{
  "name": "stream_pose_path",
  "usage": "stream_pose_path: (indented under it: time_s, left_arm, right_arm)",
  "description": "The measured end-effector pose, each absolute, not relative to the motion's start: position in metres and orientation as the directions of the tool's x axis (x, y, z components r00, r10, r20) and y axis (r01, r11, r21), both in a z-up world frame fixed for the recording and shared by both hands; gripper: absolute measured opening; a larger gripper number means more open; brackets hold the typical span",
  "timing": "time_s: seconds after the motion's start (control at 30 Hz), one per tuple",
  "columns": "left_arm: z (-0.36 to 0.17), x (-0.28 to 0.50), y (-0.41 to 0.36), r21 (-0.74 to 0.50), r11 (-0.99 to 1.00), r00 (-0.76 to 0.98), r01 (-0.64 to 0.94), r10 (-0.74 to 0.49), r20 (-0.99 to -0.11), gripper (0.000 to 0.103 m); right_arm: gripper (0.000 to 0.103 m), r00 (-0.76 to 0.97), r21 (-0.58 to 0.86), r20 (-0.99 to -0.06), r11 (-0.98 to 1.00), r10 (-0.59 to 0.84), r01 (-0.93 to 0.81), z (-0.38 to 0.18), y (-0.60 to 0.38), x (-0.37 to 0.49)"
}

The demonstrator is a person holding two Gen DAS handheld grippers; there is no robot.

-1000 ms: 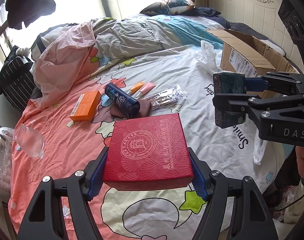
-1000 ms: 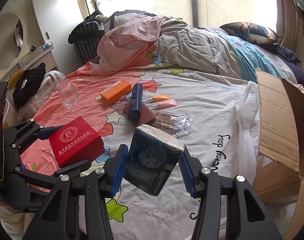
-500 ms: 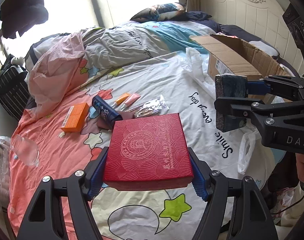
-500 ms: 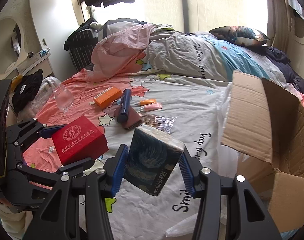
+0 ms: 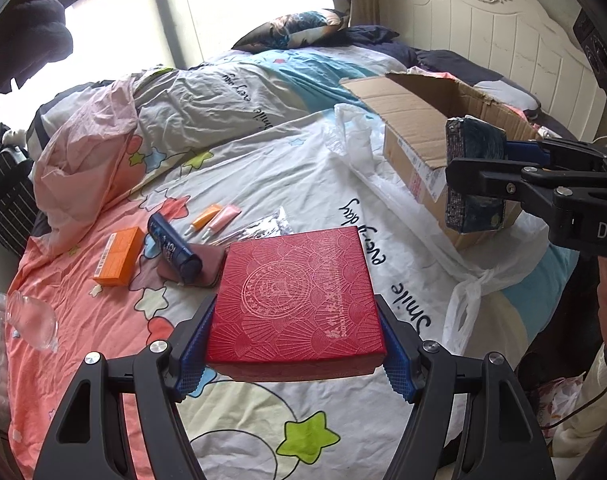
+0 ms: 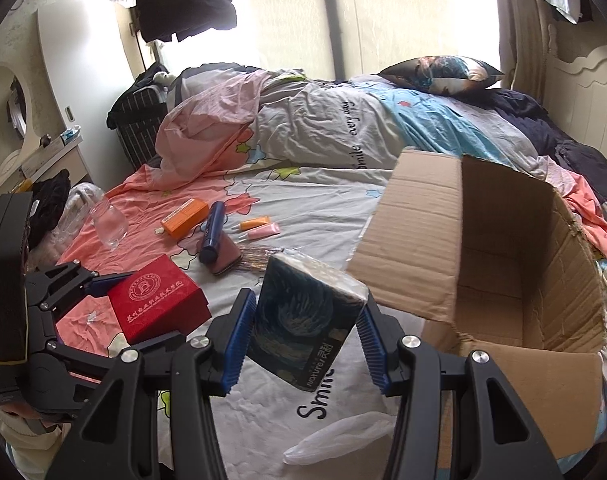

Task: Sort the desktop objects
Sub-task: 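Carry the red box and tissue pack in both tools to the cardboard box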

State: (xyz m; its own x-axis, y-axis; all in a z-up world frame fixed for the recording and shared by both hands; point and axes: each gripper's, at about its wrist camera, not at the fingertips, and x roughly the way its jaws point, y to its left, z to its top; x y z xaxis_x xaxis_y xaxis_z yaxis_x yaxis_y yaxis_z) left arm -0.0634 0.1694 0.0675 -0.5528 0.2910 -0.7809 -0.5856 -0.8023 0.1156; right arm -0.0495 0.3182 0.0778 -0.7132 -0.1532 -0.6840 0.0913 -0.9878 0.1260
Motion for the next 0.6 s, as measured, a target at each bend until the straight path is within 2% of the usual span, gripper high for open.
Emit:
stream_pose_path:
  time_s: [0.6]
  left_arm:
    - [0.101, -0.064, 0.231, 0.093, -0.755, -0.551, -0.649, 0.382, -0.742, 0.074]
  right_arm:
    - [0.047, -0.729, 0.145, -0.675, -0.989, -0.109, 0.014, 0.078, 0.372, -0.044]
